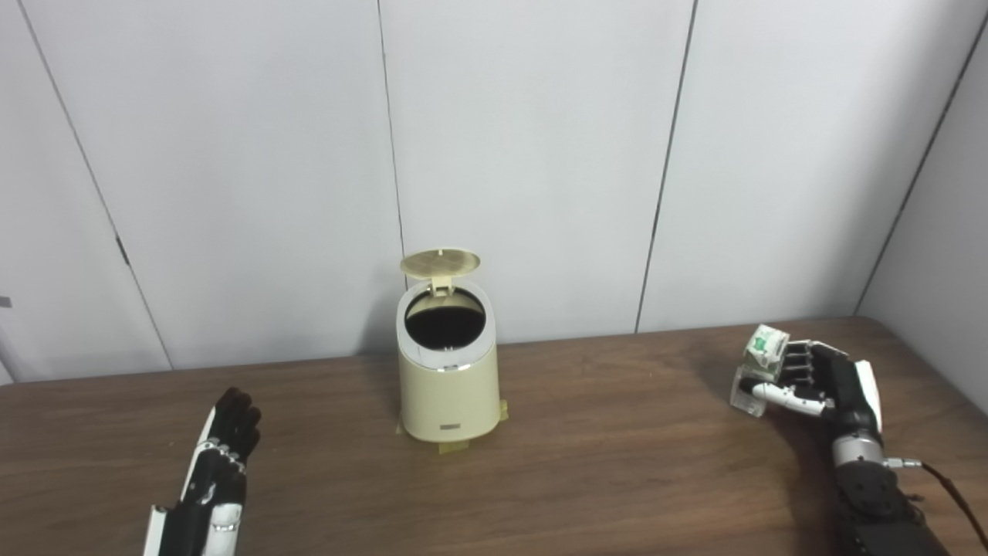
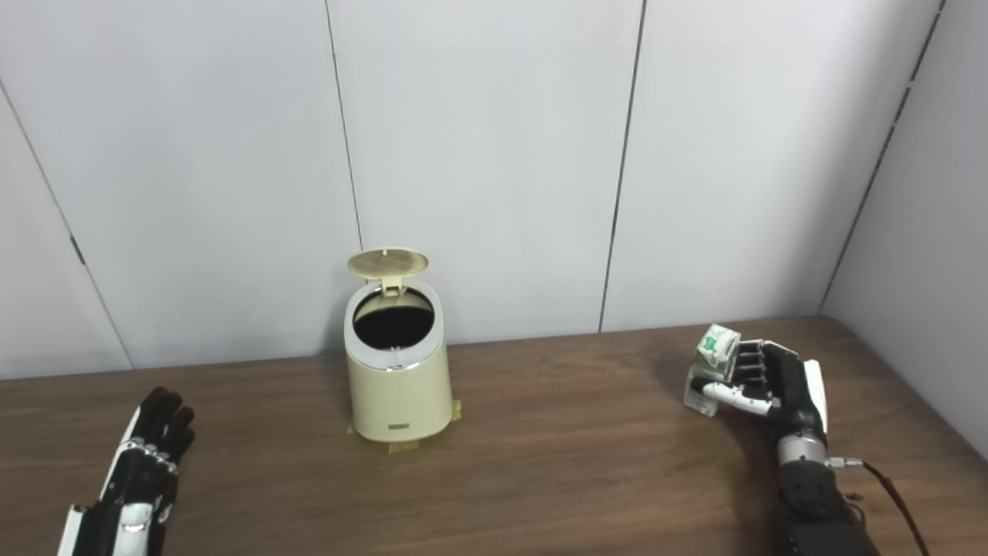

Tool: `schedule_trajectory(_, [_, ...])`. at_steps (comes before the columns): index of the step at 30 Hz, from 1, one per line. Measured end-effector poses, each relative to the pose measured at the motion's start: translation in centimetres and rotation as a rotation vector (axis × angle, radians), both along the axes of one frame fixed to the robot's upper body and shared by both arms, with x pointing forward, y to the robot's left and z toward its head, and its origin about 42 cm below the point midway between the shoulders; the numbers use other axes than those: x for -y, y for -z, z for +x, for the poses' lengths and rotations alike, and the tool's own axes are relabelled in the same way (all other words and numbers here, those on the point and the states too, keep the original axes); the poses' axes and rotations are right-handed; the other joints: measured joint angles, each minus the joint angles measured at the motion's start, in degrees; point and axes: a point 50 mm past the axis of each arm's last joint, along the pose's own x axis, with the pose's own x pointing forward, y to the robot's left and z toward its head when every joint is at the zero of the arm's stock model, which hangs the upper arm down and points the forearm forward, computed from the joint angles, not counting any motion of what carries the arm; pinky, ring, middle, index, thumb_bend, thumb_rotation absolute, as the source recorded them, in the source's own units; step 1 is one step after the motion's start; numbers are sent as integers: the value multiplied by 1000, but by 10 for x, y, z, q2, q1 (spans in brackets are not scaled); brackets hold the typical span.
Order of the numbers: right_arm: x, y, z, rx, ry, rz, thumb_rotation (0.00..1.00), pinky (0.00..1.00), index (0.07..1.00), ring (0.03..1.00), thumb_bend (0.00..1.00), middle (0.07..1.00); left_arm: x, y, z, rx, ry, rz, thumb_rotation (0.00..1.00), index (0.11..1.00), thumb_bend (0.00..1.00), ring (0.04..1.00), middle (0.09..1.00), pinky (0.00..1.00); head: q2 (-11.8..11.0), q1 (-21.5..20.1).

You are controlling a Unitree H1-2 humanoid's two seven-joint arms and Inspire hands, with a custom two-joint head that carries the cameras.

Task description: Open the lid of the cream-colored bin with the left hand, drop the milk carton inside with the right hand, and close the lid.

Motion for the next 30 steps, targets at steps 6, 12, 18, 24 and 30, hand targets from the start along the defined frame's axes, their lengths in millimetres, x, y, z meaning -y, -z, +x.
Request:
schedule_trajectory(6, [-1,0,-1,7,-3,-1,0,404,475,464,526,499,0,1,0,-5,-1,2,812,969,533,958,972,978,-1,0])
schedule_trajectory(12, [-21,-5,-2,83,-42,55,0,383,492,435,527,475,1,2,0,-7,3,2,813,976,521,968,982,976,-3,-1])
schedule_trajectory(18, [-56,-35,2,241,-129,76,0,364,499,406,526,461,2,4,1,-16,4,6,801,972,532,957,977,965,-4,-1])
schedule_trajectory(24, [-78,-92,-3,386,-209,14,0,307,492,426,525,474,1,10,2,-35,-2,9,818,991,464,976,983,992,-6,0])
schedule_trajectory(30, [-116,-122,-10,482,-334,-43,0,356,478,424,524,488,-5,25,4,-90,-26,3,818,985,453,968,975,982,-8,2])
